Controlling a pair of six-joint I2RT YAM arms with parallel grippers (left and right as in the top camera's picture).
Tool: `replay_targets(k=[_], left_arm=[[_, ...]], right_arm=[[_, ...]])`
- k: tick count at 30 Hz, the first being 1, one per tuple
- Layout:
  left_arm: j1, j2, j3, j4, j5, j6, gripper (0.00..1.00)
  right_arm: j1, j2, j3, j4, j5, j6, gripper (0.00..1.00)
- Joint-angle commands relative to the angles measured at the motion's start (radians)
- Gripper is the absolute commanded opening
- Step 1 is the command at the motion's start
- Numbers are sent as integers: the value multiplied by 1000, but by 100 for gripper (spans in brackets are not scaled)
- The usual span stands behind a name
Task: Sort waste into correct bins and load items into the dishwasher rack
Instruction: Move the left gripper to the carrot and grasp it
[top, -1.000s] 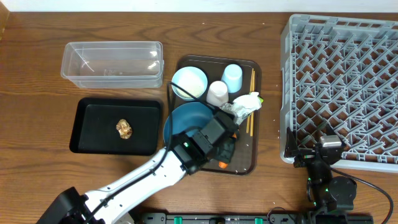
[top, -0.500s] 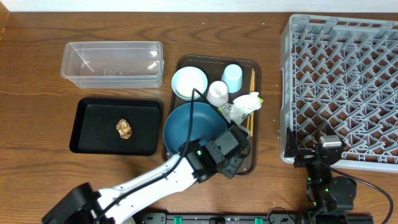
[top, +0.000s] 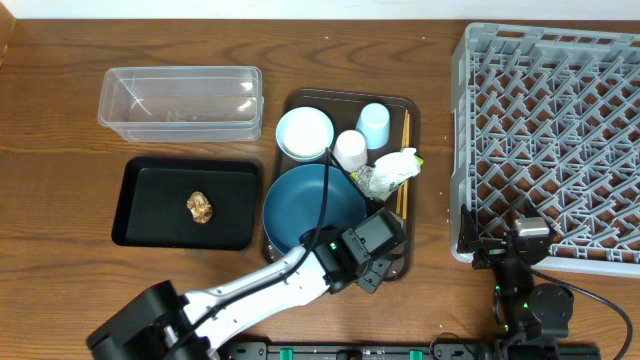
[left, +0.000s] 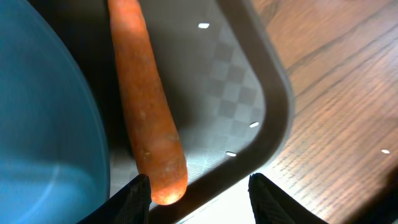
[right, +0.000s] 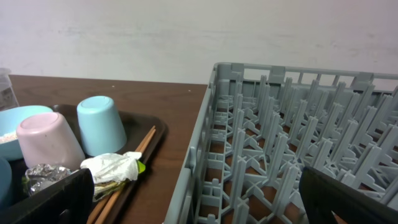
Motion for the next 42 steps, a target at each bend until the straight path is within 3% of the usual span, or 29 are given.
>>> replay_targets(k=[1,20,24,33,38,42], left_arm=[[-1,45,24,-5,-26,-17,52],[-1,119,24,56,-39,-31,52],[-3,119,32,63,5,-31,45],[-8,119,37,103,-78,-89,46],[-8,119,41,134,-78,-148,64],[-7,119,64,134,-79,-157,65]], right_arm=[[-6,-6,-1,-5,6,11,99],[-6,-6,-1,-4,6,11,99],[-6,-6,-1,-4,6,11,99],[-6,-6,-1,-4,6,11,99],[-6,-6,-1,-4,6,11,99],[-6,-6,-1,-4,6,11,99]])
